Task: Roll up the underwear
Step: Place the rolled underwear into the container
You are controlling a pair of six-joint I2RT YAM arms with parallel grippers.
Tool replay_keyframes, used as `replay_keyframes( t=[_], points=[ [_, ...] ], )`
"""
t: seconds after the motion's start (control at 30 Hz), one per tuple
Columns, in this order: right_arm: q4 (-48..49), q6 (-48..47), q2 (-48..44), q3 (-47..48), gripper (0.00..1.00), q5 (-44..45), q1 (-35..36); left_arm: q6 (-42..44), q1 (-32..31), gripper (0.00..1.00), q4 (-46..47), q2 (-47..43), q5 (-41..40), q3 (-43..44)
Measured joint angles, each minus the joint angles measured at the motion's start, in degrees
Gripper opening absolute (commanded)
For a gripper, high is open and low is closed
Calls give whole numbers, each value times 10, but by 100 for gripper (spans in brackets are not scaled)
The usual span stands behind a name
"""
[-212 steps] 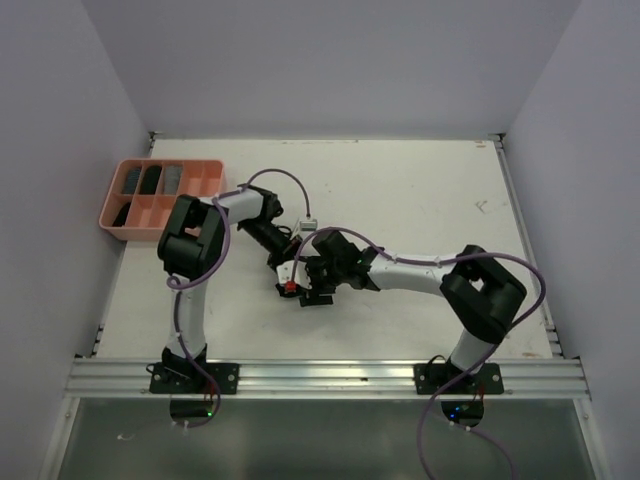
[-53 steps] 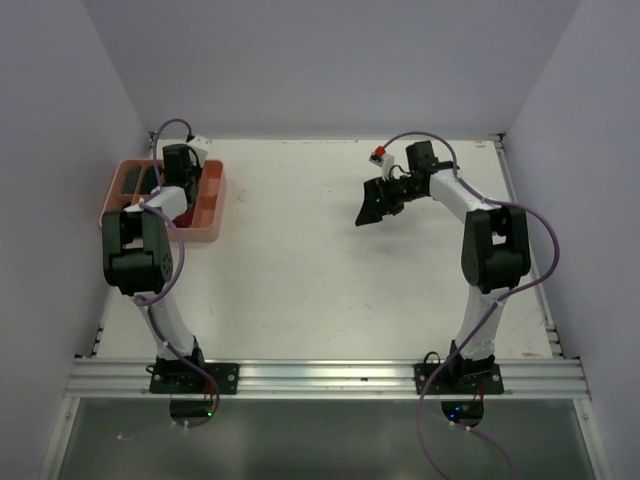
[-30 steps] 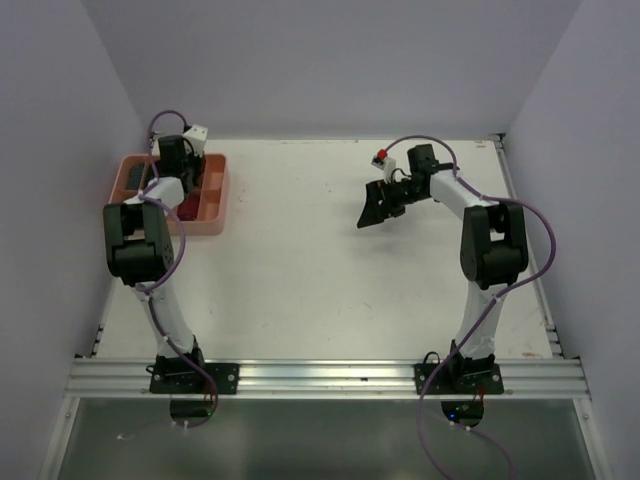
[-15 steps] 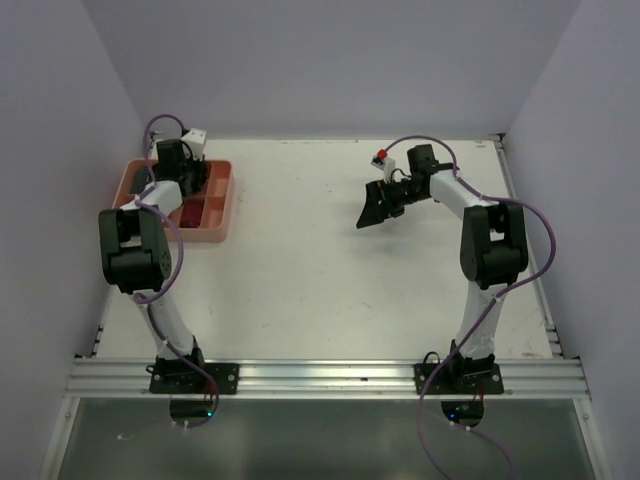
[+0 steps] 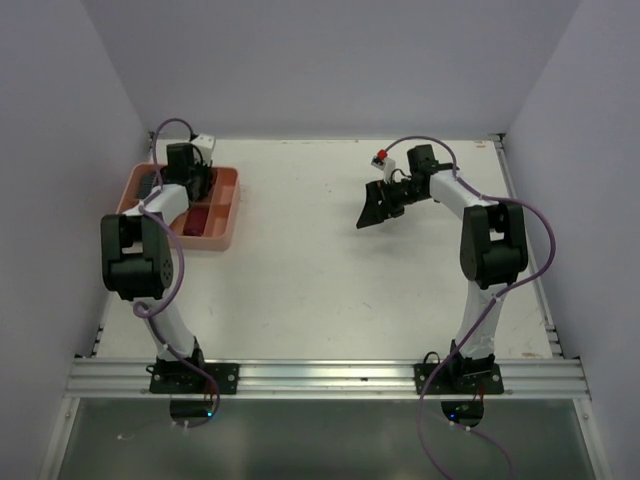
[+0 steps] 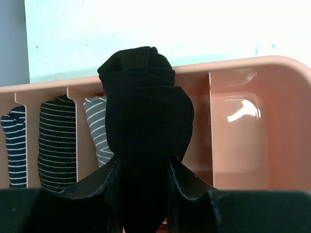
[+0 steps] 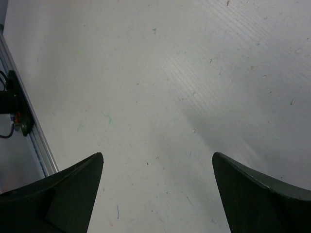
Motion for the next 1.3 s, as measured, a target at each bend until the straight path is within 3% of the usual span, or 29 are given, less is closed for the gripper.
replay_keyframes(
  t=[0.73,1.3],
  points=[
    [0,6,0,-3,99,0,0,5,-51,0,-19,-67,-61,-45],
    [0,8,0,-9,99,0,0,5,-54,0,-15,0,-72,-28]
  ],
)
